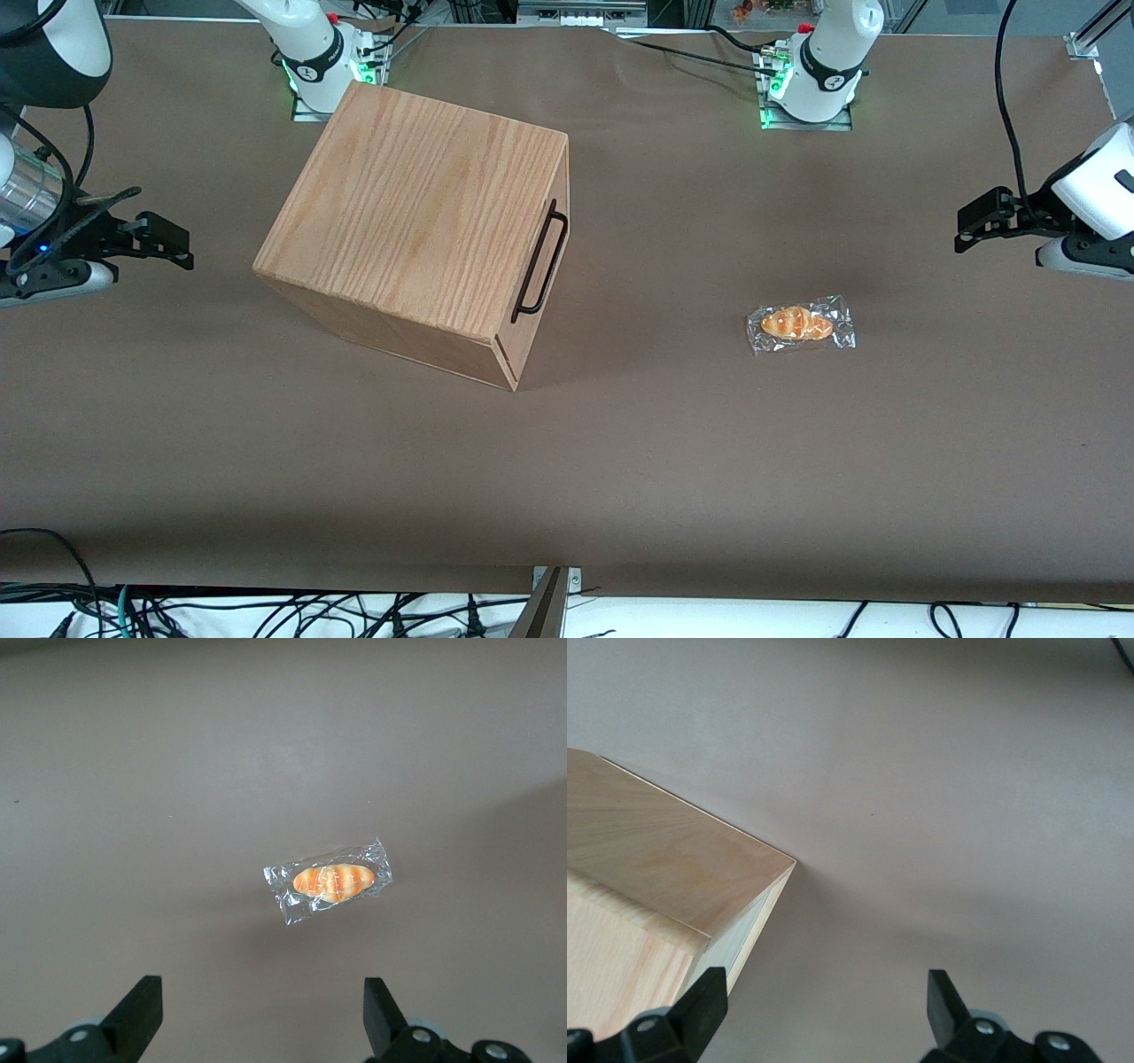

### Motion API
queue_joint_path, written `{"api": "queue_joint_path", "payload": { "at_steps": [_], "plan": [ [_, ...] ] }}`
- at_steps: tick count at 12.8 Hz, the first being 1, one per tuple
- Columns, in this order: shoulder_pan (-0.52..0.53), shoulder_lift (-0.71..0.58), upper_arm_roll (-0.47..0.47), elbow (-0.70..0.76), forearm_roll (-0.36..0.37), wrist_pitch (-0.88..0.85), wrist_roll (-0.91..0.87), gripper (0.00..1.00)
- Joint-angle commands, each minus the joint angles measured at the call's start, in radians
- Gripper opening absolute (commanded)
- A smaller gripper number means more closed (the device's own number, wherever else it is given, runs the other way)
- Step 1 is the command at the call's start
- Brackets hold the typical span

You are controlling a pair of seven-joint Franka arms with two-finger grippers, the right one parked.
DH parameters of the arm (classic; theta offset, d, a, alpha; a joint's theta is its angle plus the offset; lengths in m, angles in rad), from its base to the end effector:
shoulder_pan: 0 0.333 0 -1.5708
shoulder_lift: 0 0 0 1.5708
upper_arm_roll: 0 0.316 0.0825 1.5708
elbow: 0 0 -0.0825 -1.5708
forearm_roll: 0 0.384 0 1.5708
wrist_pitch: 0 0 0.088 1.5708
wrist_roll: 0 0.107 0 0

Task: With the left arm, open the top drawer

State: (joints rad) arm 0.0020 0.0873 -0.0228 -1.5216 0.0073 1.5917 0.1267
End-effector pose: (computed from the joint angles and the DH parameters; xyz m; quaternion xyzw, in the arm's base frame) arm 0.5826 -0.0108 0.5999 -0.9972 0.0738 0.0087 0.0022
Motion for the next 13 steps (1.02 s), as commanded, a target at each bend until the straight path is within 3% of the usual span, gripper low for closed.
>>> {"api": "queue_joint_path", "payload": {
  "at_steps": [1,13],
  "plan": [
    [0.007,-0.001,-0.002,0.004,-0.006,-0.007,0.019,1.0],
    [0.004,0.049,-0.002,0.004,-0.021,-0.006,0.01,1.0]
  ]
}}
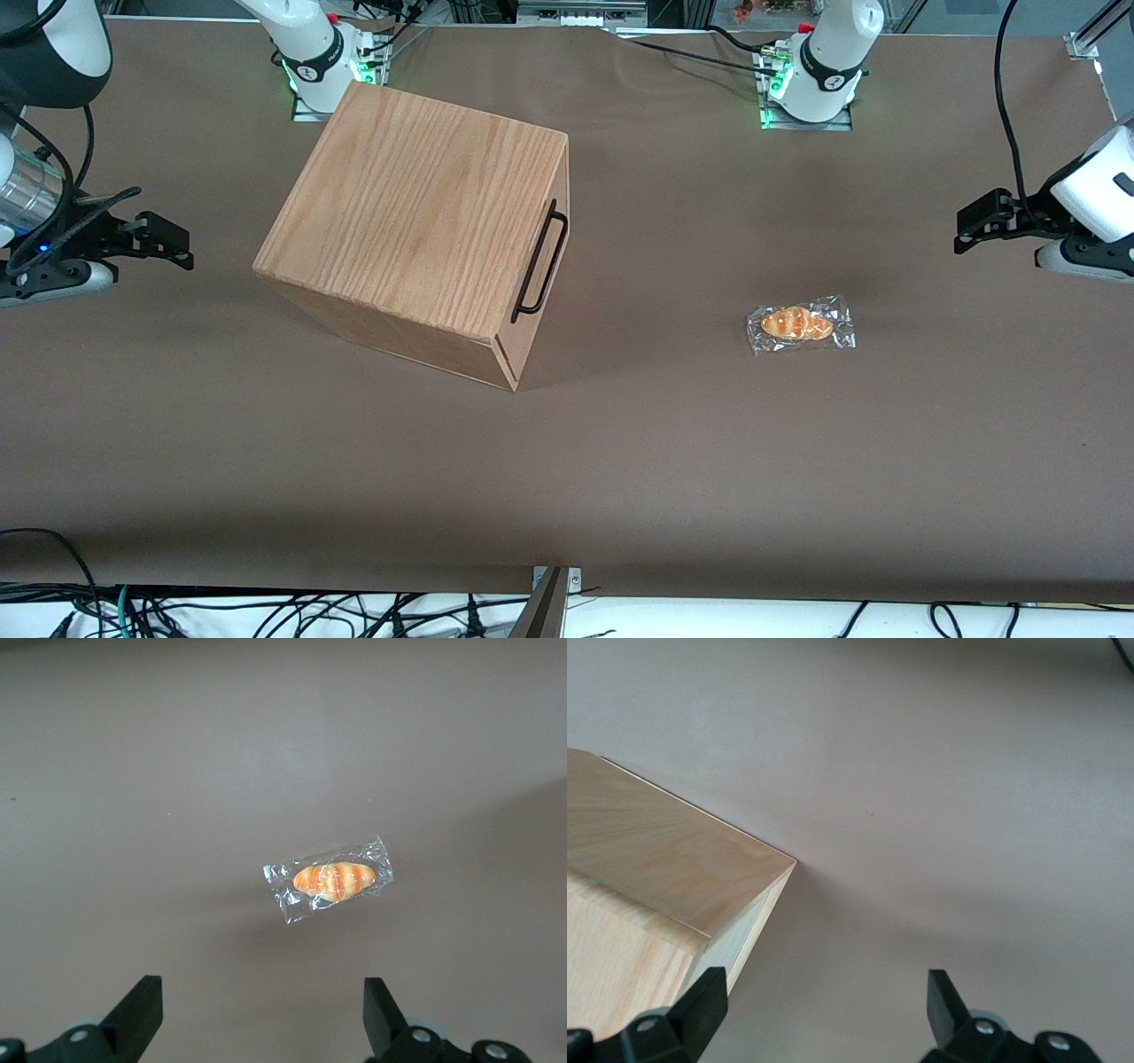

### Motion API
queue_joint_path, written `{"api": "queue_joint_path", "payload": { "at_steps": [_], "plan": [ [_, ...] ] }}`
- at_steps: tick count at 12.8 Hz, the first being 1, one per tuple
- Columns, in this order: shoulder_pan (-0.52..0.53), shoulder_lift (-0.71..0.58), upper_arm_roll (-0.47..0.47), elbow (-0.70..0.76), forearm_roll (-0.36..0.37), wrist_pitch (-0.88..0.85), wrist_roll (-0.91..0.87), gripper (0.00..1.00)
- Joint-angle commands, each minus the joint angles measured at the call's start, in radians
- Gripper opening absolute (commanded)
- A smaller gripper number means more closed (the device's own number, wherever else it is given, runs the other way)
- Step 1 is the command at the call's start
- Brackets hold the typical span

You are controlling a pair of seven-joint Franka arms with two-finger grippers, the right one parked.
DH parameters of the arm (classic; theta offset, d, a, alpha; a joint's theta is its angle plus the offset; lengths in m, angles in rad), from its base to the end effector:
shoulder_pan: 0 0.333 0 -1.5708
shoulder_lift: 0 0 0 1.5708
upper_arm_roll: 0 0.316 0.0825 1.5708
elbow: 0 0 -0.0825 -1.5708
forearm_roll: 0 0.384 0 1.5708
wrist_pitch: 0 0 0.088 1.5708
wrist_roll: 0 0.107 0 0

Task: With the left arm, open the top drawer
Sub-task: 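Move the left gripper past the wrapped roll to the black drawer handle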

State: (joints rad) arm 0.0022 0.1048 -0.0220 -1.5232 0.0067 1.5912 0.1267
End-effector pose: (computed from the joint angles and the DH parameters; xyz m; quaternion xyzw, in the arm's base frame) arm 0.5871 -0.0103 0.5889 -0.9971 0.0733 0.0185 0.0012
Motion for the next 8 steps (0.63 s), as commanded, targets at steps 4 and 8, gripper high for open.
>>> {"api": "queue_joint_path", "payload": {
  "at_steps": [4,8],
  "plan": [
    [-0.013,0.119,-0.004,0.008,-0.177,-0.002,0.007,1.0],
    [-0.1,0.22,-0.009,0.034,-0.298,-0.002,0.011,1.0]
  ]
}}
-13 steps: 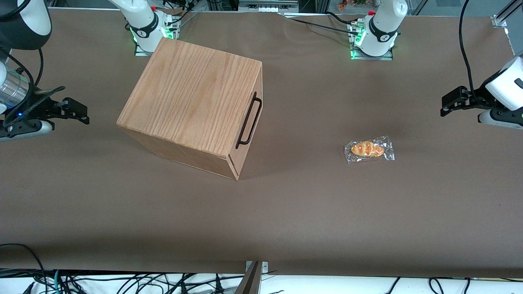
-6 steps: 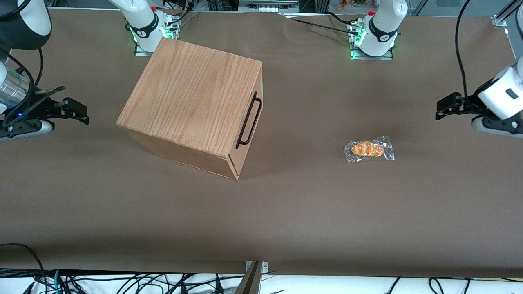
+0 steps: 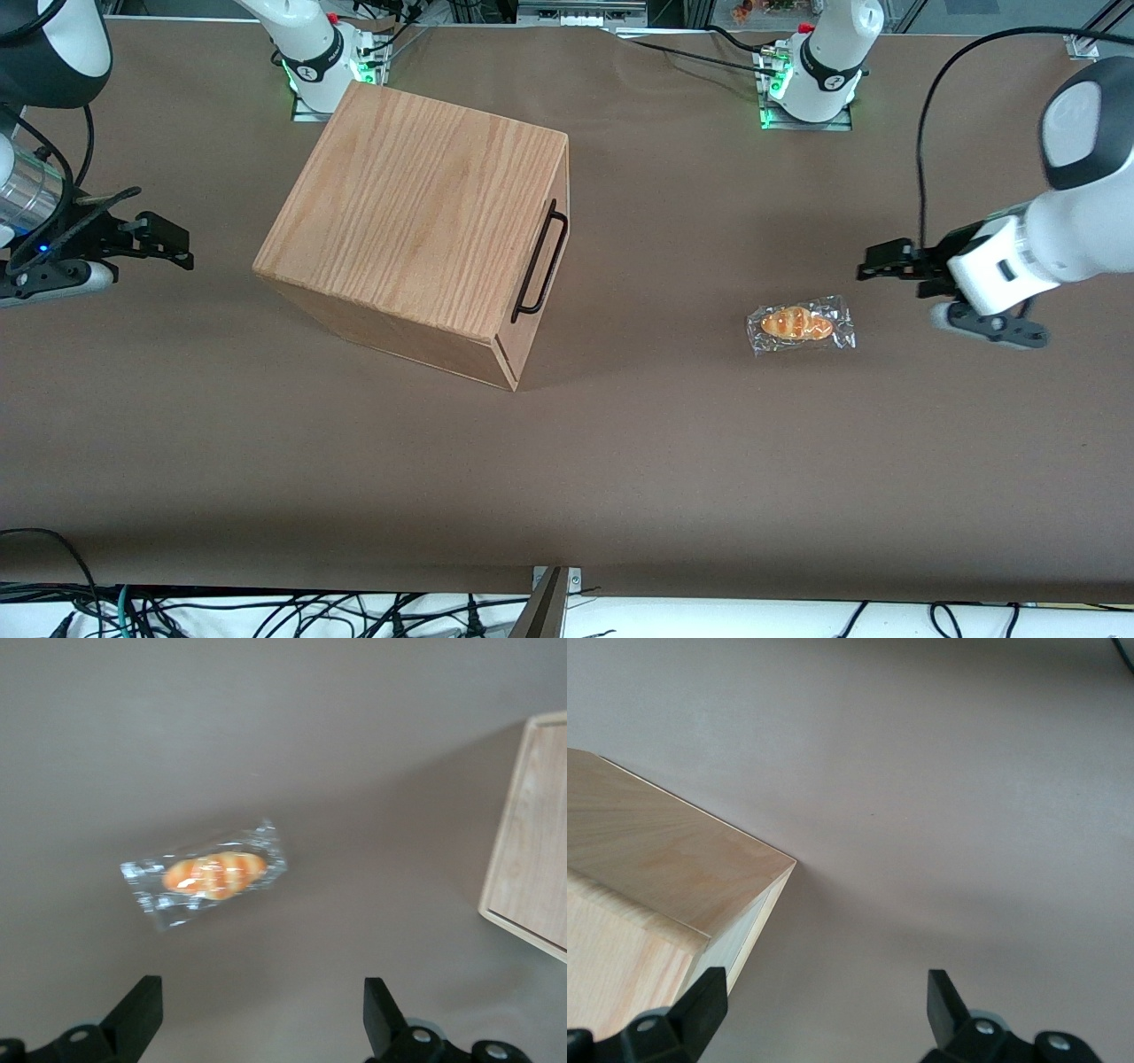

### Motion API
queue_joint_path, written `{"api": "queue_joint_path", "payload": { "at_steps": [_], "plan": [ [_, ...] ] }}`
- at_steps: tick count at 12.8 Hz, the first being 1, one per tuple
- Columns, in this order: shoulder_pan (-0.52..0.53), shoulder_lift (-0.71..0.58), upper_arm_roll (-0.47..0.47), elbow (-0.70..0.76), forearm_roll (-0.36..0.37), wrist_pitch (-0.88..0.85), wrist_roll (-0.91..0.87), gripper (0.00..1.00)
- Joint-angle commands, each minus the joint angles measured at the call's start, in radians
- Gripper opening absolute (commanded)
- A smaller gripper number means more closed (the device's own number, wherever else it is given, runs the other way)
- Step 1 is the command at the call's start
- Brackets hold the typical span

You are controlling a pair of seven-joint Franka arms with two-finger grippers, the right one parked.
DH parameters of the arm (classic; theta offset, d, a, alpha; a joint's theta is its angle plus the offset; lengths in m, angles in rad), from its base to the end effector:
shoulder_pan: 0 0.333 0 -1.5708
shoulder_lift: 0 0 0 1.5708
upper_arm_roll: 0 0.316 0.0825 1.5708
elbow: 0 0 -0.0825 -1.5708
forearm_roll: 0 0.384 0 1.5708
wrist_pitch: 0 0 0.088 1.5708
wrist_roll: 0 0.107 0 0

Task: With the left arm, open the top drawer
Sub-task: 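Move the left gripper past the wrapped roll to the black drawer handle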

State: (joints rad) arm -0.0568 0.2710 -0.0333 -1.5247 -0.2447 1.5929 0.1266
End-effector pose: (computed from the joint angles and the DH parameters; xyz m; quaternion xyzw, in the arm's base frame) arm 0.6175 -0.0792 0.4910 0.9827 -0.0916 -0.0981 0.1274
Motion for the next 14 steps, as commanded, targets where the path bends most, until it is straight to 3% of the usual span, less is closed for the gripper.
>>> {"api": "queue_joint_path", "payload": {
  "at_steps": [1,7,14],
  "plan": [
    [-0.067,0.085,0.003,0.047,-0.077,-0.002,0.011,1.0],
    [-0.199,0.18,0.003,0.133,-0.194,0.008,0.004,1.0],
    [-0.379,0.255,0.003,0.135,-0.332,0.243,-0.079,1.0]
  ]
}}
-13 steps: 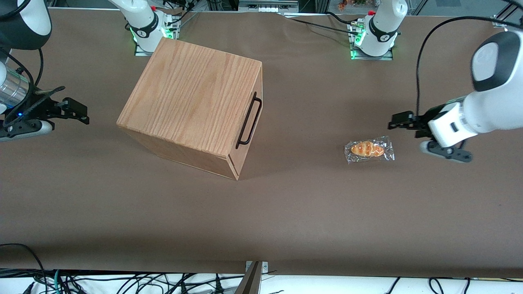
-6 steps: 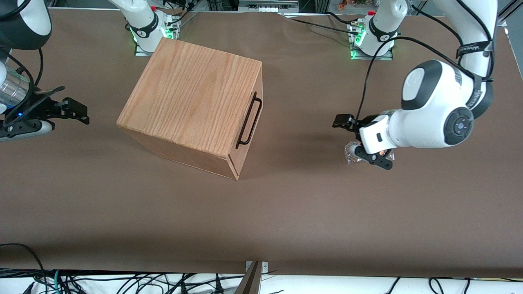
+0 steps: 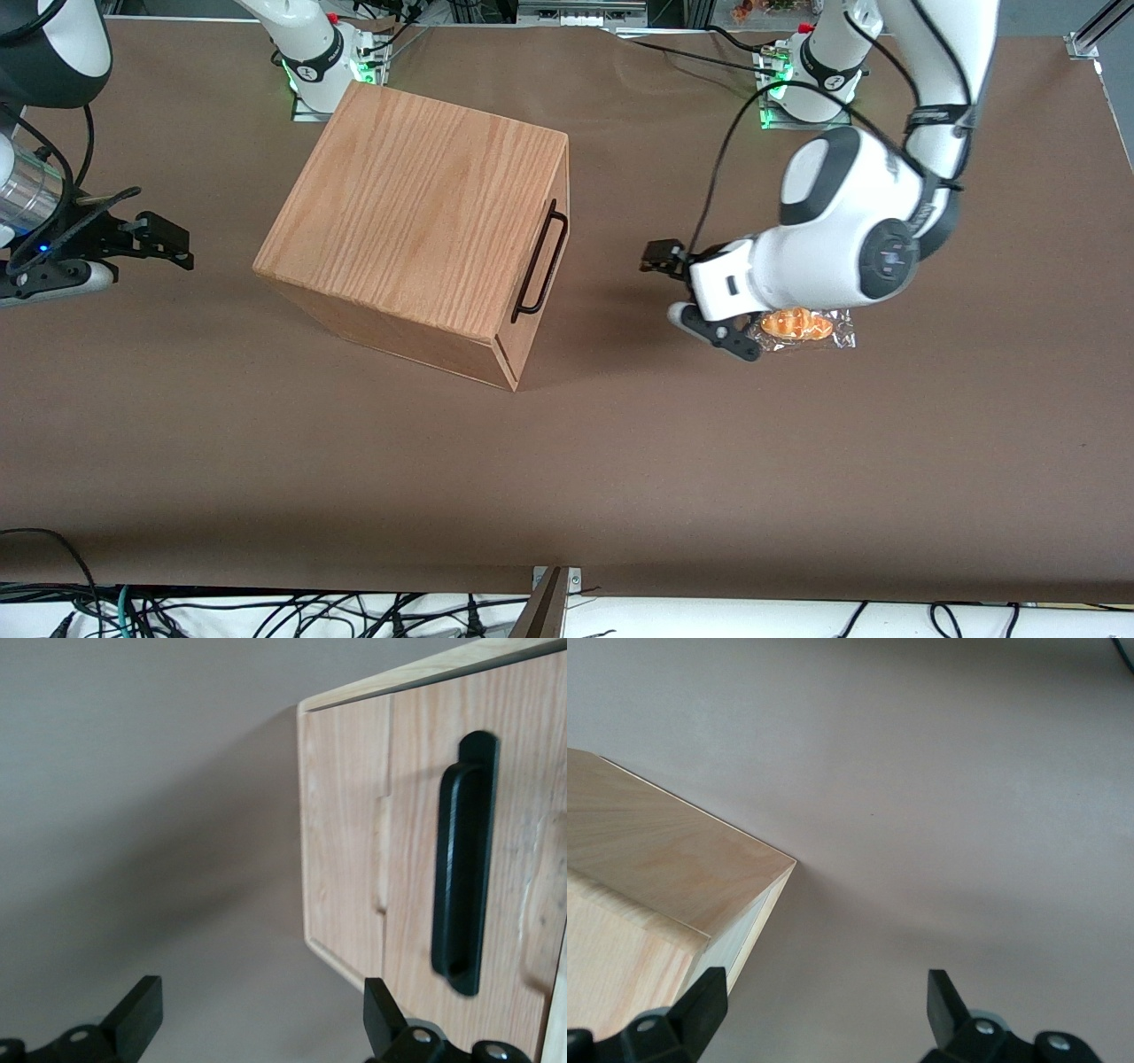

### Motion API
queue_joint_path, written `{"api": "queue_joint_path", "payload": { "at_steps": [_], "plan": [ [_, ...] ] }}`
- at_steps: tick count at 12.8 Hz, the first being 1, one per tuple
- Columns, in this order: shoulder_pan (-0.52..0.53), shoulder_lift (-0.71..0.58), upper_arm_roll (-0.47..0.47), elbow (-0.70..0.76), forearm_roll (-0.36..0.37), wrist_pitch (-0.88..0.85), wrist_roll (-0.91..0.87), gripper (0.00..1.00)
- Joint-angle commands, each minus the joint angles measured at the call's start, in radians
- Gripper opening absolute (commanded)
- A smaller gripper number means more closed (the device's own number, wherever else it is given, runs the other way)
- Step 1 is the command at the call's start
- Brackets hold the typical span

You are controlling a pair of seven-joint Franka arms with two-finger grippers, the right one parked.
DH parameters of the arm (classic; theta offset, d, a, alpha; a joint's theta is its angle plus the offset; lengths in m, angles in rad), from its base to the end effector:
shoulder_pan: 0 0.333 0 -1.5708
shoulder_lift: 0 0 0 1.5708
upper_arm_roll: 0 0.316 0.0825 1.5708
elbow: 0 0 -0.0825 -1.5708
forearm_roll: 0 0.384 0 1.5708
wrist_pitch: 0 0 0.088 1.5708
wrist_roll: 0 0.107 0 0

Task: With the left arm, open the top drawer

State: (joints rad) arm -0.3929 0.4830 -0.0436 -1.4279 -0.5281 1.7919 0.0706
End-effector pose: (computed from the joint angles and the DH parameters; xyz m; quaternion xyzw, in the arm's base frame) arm 0.6076 -0.3251 0.4196 0.9487 -0.1694 -0.1038 0.2459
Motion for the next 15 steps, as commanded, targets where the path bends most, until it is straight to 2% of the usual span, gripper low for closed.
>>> {"api": "queue_joint_path", "payload": {
  "at_steps": [1,6,9,15],
  "plan": [
    [-0.061,0.057,0.013,0.04,-0.065,0.07,-0.046,1.0],
    [-0.132,0.083,0.013,0.041,-0.115,0.158,-0.118,1.0],
    [-0.171,0.103,0.013,0.041,-0.113,0.191,-0.17,1.0],
    [-0.182,0.121,0.016,0.04,-0.101,0.199,-0.187,1.0]
  ]
}}
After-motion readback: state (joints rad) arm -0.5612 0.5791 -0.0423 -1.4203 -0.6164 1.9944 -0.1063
